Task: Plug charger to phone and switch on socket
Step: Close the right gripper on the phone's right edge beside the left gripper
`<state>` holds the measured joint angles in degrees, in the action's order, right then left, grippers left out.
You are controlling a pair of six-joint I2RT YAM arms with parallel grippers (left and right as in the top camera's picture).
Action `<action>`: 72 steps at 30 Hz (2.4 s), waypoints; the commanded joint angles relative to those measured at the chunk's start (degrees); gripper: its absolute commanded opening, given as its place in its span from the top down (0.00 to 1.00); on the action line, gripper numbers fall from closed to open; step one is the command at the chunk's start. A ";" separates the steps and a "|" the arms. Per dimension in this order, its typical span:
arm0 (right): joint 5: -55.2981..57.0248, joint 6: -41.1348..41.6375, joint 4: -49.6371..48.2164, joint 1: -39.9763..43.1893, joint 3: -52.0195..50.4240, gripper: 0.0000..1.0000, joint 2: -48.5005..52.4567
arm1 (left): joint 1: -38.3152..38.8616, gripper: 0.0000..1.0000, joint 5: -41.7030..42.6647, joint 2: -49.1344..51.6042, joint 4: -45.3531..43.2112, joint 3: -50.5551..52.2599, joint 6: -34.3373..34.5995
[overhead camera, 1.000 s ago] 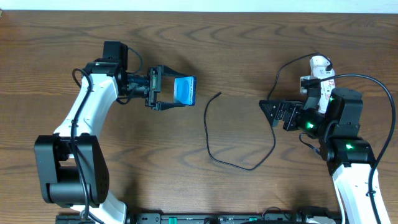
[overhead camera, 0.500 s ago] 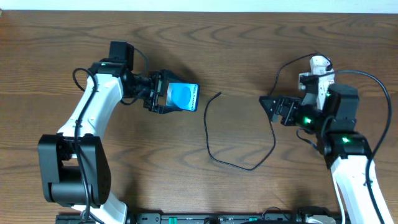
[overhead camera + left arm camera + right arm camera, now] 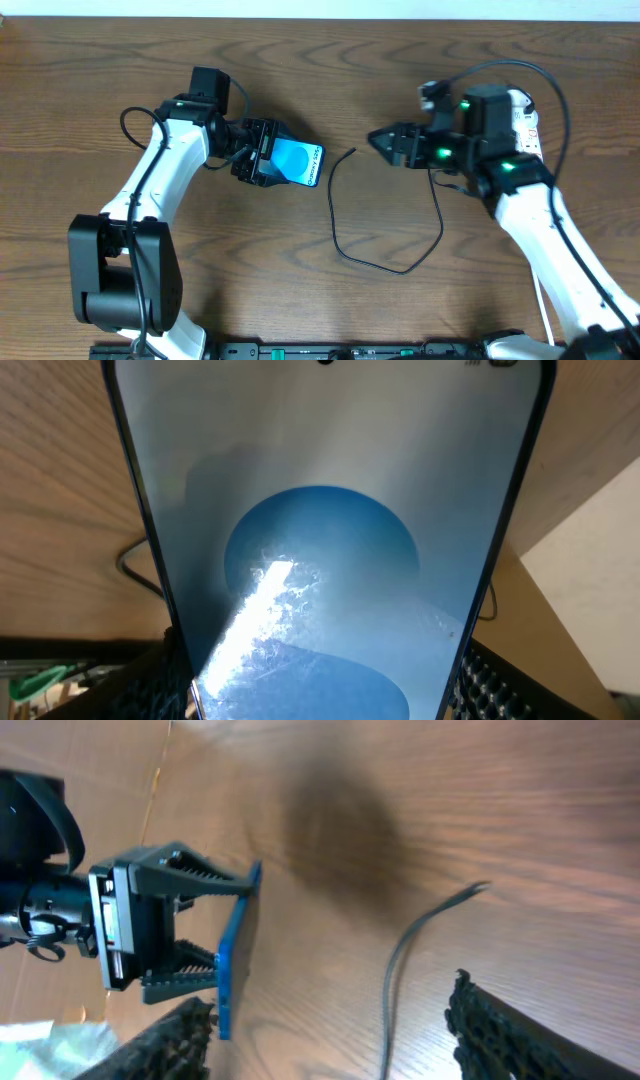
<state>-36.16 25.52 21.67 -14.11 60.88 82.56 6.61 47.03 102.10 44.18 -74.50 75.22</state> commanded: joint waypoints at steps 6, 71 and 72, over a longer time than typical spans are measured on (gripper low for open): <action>0.72 6.80 -2.95 -8.39 3.37 0.37 5.97 | 0.87 0.42 -1.70 -1.97 -0.44 -1.22 0.52; 11.61 16.06 -12.09 -21.11 3.34 0.99 14.10 | 0.87 0.41 -1.62 -1.97 -1.46 -1.22 0.52; 11.63 16.09 -12.11 -21.05 3.34 0.99 14.10 | 0.87 0.42 -1.62 -1.97 -1.46 -1.22 0.52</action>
<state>-24.64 41.87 10.04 -34.96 63.05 96.75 7.40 44.88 102.02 42.65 -74.50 75.55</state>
